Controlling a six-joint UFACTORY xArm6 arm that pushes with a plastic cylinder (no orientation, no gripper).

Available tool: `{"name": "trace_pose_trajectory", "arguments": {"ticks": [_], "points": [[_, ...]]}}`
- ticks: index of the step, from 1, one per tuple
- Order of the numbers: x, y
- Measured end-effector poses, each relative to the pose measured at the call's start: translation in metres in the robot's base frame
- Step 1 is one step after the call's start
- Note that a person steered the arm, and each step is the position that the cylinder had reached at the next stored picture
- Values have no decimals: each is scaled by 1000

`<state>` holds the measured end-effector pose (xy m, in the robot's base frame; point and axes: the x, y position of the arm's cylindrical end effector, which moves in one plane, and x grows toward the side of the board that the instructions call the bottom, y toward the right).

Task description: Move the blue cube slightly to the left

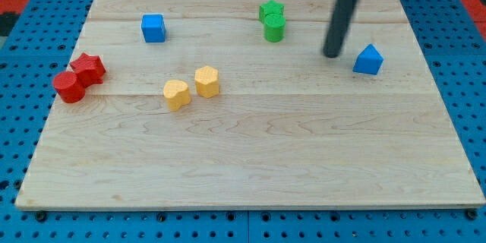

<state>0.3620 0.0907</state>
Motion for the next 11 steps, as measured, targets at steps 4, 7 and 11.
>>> {"name": "trace_pose_trajectory", "arguments": {"ticks": [4,7,11], "points": [[-58,-305],[-72,-186],[-70,-322]]}}
